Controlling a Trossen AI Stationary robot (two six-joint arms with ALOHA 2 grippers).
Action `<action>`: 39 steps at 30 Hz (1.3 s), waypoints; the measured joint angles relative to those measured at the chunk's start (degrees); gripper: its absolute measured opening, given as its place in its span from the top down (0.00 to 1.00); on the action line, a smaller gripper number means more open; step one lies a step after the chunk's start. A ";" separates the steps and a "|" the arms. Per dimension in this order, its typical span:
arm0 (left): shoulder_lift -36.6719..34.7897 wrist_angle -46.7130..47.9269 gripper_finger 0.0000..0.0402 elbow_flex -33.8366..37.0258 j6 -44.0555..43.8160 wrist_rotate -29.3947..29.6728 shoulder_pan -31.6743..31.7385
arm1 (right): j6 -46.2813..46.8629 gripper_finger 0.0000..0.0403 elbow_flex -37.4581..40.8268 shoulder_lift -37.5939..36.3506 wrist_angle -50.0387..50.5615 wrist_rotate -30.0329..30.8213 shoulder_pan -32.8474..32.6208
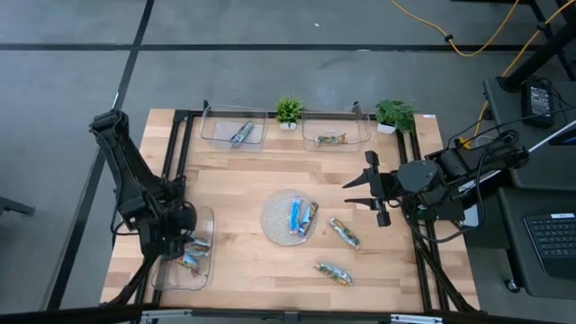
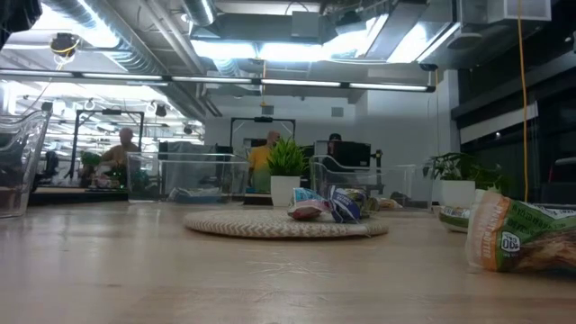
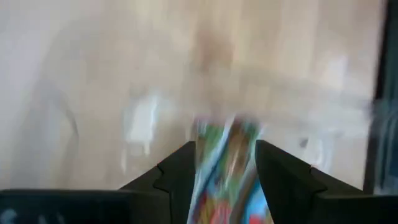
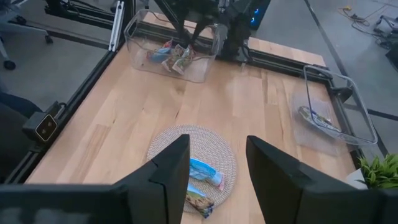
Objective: Pick and place Granola Bars by type
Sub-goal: Put the yellow granola bar into the top right transparent bin
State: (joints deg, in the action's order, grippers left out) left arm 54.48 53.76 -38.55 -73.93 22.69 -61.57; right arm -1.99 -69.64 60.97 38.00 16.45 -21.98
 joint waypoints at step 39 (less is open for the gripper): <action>5.86 -44.67 0.67 -8.37 98.34 -13.58 58.29 | -10.57 0.60 7.93 0.07 -2.52 -10.51 14.83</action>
State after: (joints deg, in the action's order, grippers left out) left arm 60.34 9.09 -46.92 24.40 9.11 -3.28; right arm -12.56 -61.71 61.04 35.48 5.93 -7.15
